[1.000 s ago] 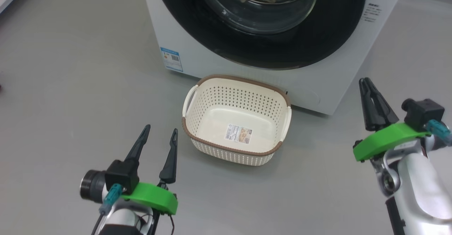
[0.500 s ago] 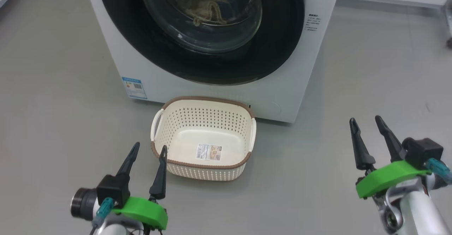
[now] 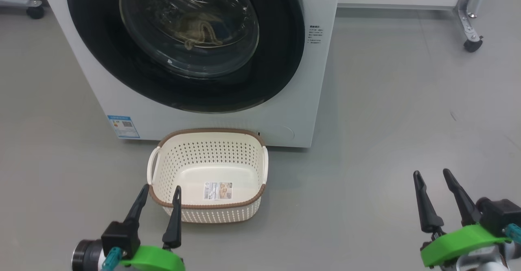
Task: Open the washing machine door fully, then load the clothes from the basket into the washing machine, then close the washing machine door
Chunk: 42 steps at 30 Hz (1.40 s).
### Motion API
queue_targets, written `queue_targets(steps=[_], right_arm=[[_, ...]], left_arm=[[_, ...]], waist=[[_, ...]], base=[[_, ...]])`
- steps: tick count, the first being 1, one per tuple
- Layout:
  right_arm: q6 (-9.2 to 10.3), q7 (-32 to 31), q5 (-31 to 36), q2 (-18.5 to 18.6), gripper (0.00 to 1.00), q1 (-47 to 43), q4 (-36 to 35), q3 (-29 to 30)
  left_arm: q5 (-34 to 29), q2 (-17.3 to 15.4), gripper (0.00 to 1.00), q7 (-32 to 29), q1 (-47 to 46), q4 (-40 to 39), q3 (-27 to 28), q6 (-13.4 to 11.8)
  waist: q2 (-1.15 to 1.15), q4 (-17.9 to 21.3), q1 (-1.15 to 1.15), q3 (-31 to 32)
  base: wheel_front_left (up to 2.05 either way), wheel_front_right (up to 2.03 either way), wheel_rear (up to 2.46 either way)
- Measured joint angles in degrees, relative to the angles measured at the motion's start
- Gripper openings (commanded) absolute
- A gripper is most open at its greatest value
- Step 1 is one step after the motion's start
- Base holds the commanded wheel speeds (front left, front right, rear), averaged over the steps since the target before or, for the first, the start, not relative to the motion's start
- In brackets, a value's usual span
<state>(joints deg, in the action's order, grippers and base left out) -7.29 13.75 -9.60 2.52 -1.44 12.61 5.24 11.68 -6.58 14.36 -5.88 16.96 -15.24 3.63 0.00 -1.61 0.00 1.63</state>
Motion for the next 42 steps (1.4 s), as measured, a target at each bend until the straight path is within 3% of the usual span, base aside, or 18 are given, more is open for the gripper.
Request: queue_targets(steps=[13, 42], right_arm=[[0.0, -2.23, -0.51, -0.31, 1.0, -7.51, -7.98, 1.03], [0.0, -2.41, -1.52, -0.37, 1.0, -8.73, -9.13, 1.36]], left_arm=[[0.59, -0.77, 1.0, 0.0, 2.71, -2.29, 0.18, -1.09], [1.18, -1.93, 1.0, -0.24, 2.94, -3.65, -1.38, -2.24]], waist=[[0.0, 2.48, 0.0, 0.79], [0.0, 1.58, 0.0, 0.3]], base=[[0.0, 0.0, 0.0], [0.0, 0.0, 0.0]])
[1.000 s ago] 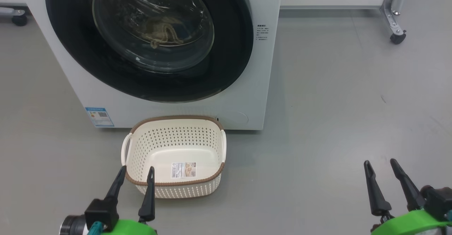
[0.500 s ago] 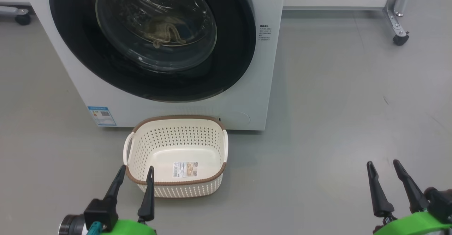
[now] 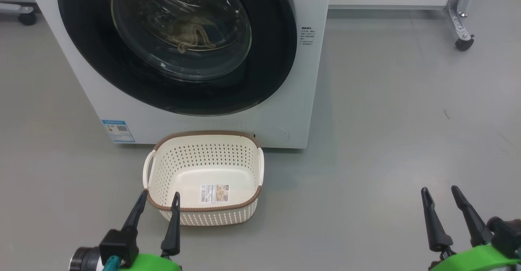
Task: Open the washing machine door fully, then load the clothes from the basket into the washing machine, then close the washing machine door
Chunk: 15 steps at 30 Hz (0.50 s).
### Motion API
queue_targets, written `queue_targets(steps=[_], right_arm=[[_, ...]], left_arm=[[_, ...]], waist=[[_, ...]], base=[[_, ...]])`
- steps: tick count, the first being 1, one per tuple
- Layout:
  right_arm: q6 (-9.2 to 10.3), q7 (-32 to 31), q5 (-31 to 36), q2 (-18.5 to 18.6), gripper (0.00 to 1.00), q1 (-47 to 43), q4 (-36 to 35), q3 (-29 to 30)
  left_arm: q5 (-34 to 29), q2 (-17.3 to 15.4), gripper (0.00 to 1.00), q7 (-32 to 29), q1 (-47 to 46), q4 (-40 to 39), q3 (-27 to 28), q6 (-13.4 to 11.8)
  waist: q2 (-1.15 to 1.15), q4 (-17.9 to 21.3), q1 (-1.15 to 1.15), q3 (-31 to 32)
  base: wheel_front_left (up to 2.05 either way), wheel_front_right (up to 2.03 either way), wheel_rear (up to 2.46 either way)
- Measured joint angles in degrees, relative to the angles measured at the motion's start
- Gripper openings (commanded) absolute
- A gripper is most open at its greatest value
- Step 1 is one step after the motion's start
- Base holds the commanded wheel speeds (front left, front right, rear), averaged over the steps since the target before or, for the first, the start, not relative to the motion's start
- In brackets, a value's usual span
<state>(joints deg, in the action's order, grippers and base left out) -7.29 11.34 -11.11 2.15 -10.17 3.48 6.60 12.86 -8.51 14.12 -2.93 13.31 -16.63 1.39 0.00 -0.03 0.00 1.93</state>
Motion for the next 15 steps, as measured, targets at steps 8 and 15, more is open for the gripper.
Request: queue_targets(steps=[8, 15], right_arm=[[0.0, 0.13, 0.01, -0.58, 0.0, -0.58, 4.55, -0.67], [0.0, -0.63, -3.72, -0.81, 0.0, -1.32, 5.98, -0.92]], left_arm=[[0.0, 0.63, 0.0, -0.02, 1.62, 3.45, -0.64, 0.02], [3.68, 0.94, 0.0, -1.13, 3.25, 4.69, -0.14, 0.15]], waist=[[0.0, -0.22, 0.0, -0.14], [0.0, -0.21, 0.0, -0.24]], base=[[0.0, 0.0, 0.0], [0.0, 0.0, 0.0]])
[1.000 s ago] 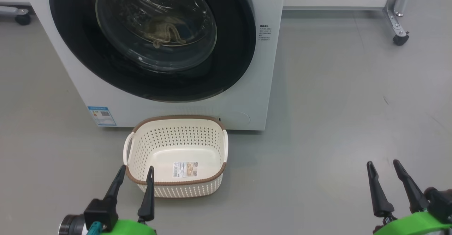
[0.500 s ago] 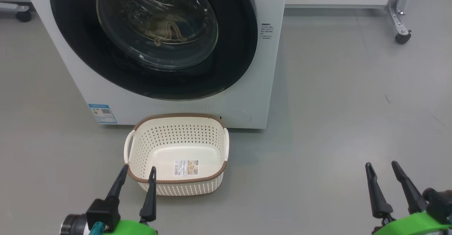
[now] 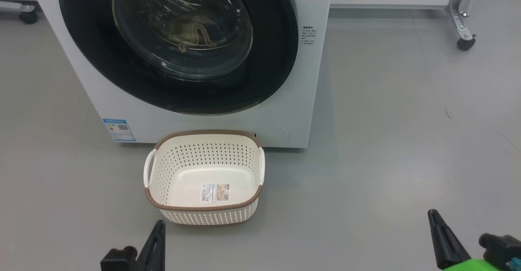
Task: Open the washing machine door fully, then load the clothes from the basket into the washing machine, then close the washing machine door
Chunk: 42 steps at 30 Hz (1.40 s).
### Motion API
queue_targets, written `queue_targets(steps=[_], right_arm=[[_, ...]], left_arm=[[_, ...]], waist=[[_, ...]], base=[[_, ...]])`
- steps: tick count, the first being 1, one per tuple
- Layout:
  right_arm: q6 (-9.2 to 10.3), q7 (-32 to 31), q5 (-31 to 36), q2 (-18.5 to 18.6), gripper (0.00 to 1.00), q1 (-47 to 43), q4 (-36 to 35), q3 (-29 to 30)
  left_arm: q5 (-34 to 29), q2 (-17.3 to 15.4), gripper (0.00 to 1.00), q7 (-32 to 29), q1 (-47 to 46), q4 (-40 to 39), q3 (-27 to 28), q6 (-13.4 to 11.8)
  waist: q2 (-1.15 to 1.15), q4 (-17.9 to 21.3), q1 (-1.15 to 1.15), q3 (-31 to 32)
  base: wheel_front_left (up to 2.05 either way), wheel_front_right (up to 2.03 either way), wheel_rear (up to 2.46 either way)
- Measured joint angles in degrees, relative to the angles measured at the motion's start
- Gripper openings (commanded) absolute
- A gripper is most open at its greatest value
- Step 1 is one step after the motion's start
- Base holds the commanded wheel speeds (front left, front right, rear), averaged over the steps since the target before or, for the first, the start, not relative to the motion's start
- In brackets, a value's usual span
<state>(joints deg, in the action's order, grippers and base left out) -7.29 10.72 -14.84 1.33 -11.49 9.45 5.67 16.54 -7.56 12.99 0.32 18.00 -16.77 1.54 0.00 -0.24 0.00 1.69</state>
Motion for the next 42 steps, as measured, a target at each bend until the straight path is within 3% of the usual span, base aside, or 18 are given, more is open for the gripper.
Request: queue_targets(steps=[42], right_arm=[[0.0, -5.28, -26.62, 0.05, 0.0, 3.92, 2.03, 0.13]], left_arm=[[25.76, 1.77, 0.0, -6.55, -0.67, -0.56, 7.25, 1.97]], waist=[[0.0, 0.08, 0.0, -0.64]], base=[[0.0, 0.0, 0.0]])
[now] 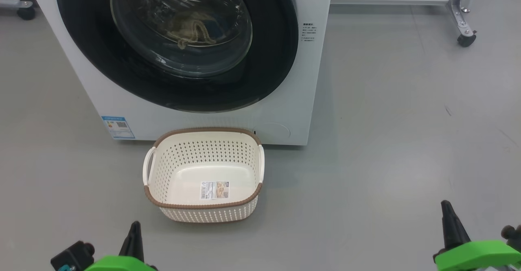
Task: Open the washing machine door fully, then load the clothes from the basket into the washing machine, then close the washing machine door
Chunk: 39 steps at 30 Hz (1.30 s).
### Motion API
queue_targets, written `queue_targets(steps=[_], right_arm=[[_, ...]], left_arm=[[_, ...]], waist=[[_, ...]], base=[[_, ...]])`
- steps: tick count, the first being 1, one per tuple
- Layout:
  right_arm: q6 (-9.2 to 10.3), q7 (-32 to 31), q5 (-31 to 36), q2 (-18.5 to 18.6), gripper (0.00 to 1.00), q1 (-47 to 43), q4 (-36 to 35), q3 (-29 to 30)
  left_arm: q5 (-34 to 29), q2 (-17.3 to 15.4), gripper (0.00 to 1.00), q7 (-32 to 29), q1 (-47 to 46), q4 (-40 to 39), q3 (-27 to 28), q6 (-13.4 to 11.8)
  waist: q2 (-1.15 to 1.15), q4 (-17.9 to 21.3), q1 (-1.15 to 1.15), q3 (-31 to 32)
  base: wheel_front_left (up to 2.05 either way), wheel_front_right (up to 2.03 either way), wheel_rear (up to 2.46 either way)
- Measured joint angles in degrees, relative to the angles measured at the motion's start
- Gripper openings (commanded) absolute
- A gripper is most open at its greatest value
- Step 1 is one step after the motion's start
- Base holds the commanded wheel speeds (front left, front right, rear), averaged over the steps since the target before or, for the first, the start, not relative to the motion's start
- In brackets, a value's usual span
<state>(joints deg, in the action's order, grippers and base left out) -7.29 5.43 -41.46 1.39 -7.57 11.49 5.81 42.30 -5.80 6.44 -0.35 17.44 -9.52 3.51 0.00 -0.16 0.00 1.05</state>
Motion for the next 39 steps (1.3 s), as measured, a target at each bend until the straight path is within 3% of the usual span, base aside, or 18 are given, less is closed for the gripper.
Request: queue_targets(steps=[39], right_arm=[[0.0, -5.45, -23.83, 0.11, 0.0, 5.06, 2.01, 0.55]], left_arm=[[23.2, 1.57, 0.0, -6.03, -1.07, -0.66, 6.36, 1.57]], waist=[[0.0, 0.07, 0.0, -0.58]], base=[[0.0, 0.0, 0.0]])
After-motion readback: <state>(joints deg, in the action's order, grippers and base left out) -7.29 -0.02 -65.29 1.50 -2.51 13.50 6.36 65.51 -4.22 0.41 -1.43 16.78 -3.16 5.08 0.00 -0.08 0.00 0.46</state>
